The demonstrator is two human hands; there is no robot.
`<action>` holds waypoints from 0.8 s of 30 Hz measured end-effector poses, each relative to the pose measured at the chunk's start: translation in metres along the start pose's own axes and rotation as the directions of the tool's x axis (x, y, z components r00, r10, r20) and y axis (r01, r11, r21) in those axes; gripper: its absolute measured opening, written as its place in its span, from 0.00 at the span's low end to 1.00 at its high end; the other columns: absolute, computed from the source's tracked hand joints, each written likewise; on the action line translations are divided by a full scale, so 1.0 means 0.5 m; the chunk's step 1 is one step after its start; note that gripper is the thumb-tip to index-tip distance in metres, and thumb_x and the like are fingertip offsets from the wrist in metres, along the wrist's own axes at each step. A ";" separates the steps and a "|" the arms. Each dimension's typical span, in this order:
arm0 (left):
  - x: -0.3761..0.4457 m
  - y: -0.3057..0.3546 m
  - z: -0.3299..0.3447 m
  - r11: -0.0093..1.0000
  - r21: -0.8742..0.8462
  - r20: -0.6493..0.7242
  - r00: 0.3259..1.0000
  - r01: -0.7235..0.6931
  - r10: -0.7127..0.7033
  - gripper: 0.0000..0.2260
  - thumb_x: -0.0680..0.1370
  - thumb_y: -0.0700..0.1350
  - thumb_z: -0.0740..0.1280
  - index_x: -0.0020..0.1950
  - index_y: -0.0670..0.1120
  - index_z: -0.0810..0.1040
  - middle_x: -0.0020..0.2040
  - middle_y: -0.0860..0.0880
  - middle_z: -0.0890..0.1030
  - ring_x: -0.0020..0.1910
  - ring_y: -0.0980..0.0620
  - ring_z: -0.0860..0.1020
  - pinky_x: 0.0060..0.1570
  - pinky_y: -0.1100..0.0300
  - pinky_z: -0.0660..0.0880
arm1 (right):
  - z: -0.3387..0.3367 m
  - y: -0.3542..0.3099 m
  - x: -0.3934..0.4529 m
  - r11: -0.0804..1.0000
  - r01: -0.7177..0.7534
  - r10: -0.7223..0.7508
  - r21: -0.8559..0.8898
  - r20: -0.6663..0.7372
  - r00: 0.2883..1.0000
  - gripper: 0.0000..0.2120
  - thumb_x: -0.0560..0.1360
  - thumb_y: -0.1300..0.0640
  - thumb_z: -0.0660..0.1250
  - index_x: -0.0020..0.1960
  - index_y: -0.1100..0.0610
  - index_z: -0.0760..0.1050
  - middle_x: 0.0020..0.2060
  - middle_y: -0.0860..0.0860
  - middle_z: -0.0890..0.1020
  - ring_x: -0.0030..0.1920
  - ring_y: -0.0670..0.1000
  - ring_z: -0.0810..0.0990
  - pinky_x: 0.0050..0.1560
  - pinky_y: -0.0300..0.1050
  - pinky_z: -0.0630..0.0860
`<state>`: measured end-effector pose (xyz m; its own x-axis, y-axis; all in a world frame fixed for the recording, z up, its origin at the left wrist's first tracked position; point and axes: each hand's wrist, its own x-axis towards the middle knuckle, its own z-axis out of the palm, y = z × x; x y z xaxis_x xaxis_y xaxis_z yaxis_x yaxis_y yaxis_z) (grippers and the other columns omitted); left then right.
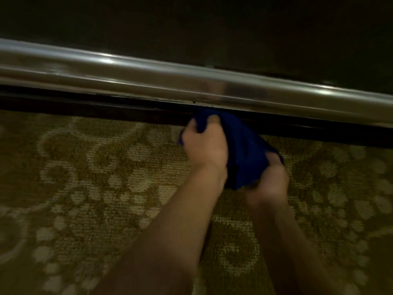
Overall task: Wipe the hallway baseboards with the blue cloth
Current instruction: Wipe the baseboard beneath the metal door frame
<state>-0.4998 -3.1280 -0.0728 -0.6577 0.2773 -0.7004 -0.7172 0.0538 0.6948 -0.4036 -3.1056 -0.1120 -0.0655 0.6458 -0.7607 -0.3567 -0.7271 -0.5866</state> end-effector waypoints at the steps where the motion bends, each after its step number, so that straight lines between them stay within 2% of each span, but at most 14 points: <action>1: 0.000 0.001 -0.002 1.000 0.010 0.031 0.999 0.027 -0.028 0.08 0.76 0.44 0.68 0.55 0.48 0.79 0.52 0.47 0.83 0.53 0.47 0.80 0.61 0.47 0.77 | -0.002 0.002 0.000 1.000 -0.007 0.007 0.022 0.001 1.000 0.22 0.74 0.54 0.67 0.67 0.51 0.72 0.60 0.55 0.80 0.55 0.57 0.82 0.42 0.48 0.82; 4: 0.027 0.031 -0.033 0.999 -0.023 -0.013 0.999 0.038 -0.038 0.18 0.70 0.46 0.70 0.59 0.44 0.80 0.54 0.43 0.83 0.53 0.43 0.81 0.59 0.43 0.78 | -0.005 0.005 0.004 0.996 0.017 -0.014 -0.090 0.035 0.999 0.24 0.75 0.56 0.68 0.70 0.51 0.70 0.60 0.54 0.80 0.55 0.55 0.82 0.44 0.47 0.82; 7: 0.064 0.061 -0.068 0.989 -0.125 -0.039 0.996 0.074 -0.079 0.20 0.71 0.47 0.69 0.62 0.44 0.79 0.55 0.44 0.83 0.53 0.43 0.82 0.55 0.44 0.79 | 0.018 0.012 -0.005 0.984 0.044 -0.017 -0.171 0.152 0.988 0.27 0.74 0.58 0.69 0.72 0.52 0.67 0.62 0.54 0.78 0.58 0.54 0.80 0.57 0.51 0.78; 10: 0.058 0.044 -0.041 0.984 -0.171 -0.112 0.991 0.057 -0.076 0.34 0.66 0.49 0.70 0.73 0.46 0.70 0.65 0.45 0.78 0.60 0.44 0.77 0.64 0.44 0.74 | 0.020 -0.004 -0.004 0.989 0.037 -0.016 -0.143 0.144 0.989 0.28 0.74 0.59 0.70 0.72 0.53 0.66 0.61 0.55 0.79 0.58 0.54 0.80 0.55 0.49 0.79; 11: 0.042 0.034 -0.019 0.988 -0.143 -0.120 0.990 0.059 -0.076 0.34 0.67 0.49 0.69 0.73 0.46 0.69 0.66 0.45 0.76 0.61 0.44 0.77 0.65 0.44 0.73 | 0.010 -0.015 0.006 0.989 0.047 -0.030 -0.138 0.119 0.992 0.29 0.75 0.59 0.69 0.73 0.53 0.65 0.62 0.56 0.78 0.57 0.54 0.80 0.51 0.47 0.80; 12: 0.026 0.022 -0.001 0.992 -0.108 -0.118 0.990 0.066 -0.079 0.30 0.70 0.48 0.69 0.72 0.46 0.70 0.65 0.45 0.77 0.61 0.44 0.77 0.65 0.45 0.73 | -0.003 -0.027 0.014 0.990 0.061 -0.050 -0.131 0.081 0.995 0.29 0.75 0.58 0.69 0.74 0.53 0.64 0.62 0.57 0.78 0.56 0.55 0.81 0.46 0.45 0.81; 14: 0.004 -0.006 0.027 0.998 -0.026 -0.072 0.995 0.064 -0.066 0.12 0.75 0.44 0.68 0.58 0.48 0.76 0.57 0.45 0.81 0.56 0.45 0.79 0.63 0.46 0.75 | -0.024 -0.039 0.027 0.993 0.054 -0.055 -0.107 0.001 0.999 0.28 0.75 0.58 0.67 0.74 0.54 0.64 0.63 0.59 0.76 0.55 0.56 0.80 0.36 0.42 0.81; 15: -0.007 -0.012 0.039 0.996 0.017 -0.022 0.996 0.082 -0.082 0.06 0.76 0.43 0.68 0.52 0.50 0.76 0.52 0.47 0.81 0.53 0.46 0.80 0.61 0.47 0.77 | -0.032 -0.040 0.033 0.995 0.049 -0.052 -0.085 -0.035 0.998 0.28 0.75 0.57 0.66 0.74 0.55 0.64 0.64 0.59 0.76 0.56 0.57 0.80 0.35 0.42 0.80; 16: -0.016 -0.011 0.042 0.991 0.064 0.039 0.992 0.116 -0.119 0.05 0.77 0.43 0.68 0.49 0.52 0.75 0.49 0.49 0.81 0.51 0.47 0.79 0.59 0.49 0.77 | -0.037 -0.039 0.032 0.997 0.044 -0.048 -0.064 -0.053 0.997 0.27 0.76 0.57 0.65 0.73 0.54 0.65 0.64 0.58 0.76 0.57 0.57 0.80 0.35 0.42 0.80; 18: -0.011 0.003 0.029 0.974 0.120 0.099 0.974 0.192 -0.204 0.07 0.77 0.44 0.68 0.54 0.49 0.76 0.50 0.47 0.81 0.52 0.47 0.79 0.57 0.50 0.78 | -0.036 -0.034 0.023 0.996 0.043 -0.048 -0.079 -0.062 0.997 0.25 0.77 0.56 0.64 0.73 0.51 0.65 0.63 0.55 0.78 0.56 0.55 0.80 0.35 0.42 0.81; 20: 0.008 0.028 -0.003 0.985 0.028 0.025 0.985 0.173 -0.173 0.11 0.76 0.43 0.69 0.58 0.45 0.78 0.52 0.44 0.82 0.52 0.45 0.81 0.57 0.47 0.78 | -0.022 -0.027 0.012 0.988 0.052 -0.054 -0.148 -0.014 0.998 0.25 0.77 0.56 0.64 0.73 0.52 0.65 0.62 0.56 0.78 0.54 0.54 0.81 0.35 0.42 0.81; 22: 0.022 0.041 -0.024 0.991 -0.085 -0.051 0.992 0.108 -0.112 0.06 0.76 0.42 0.68 0.52 0.46 0.79 0.50 0.44 0.83 0.50 0.45 0.81 0.57 0.46 0.79 | -0.007 -0.021 0.004 0.982 0.079 -0.073 -0.173 0.038 0.997 0.24 0.76 0.58 0.67 0.71 0.53 0.66 0.59 0.56 0.79 0.53 0.54 0.81 0.42 0.45 0.81; 23: 0.020 0.043 -0.024 0.990 -0.110 -0.076 0.992 0.091 -0.100 0.03 0.77 0.42 0.68 0.48 0.50 0.77 0.49 0.46 0.81 0.49 0.47 0.80 0.57 0.50 0.78 | 0.001 -0.022 -0.002 0.979 0.095 -0.085 -0.181 0.063 0.994 0.23 0.76 0.59 0.67 0.69 0.52 0.67 0.58 0.55 0.80 0.53 0.53 0.81 0.47 0.48 0.80; 24: 0.016 0.040 -0.020 0.990 -0.124 -0.094 0.992 0.073 -0.085 0.07 0.78 0.42 0.67 0.44 0.53 0.74 0.47 0.50 0.79 0.47 0.51 0.78 0.57 0.54 0.76 | 0.005 -0.028 -0.003 0.971 0.118 -0.103 -0.208 0.082 0.991 0.21 0.76 0.59 0.67 0.67 0.52 0.68 0.56 0.54 0.80 0.52 0.52 0.81 0.51 0.50 0.79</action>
<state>-0.5215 -3.1341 -0.0662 -0.6132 0.1804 -0.7691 -0.7862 -0.0450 0.6163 -0.4008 -3.0960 -0.1021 -0.1043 0.7343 -0.6708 -0.1598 -0.6781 -0.7174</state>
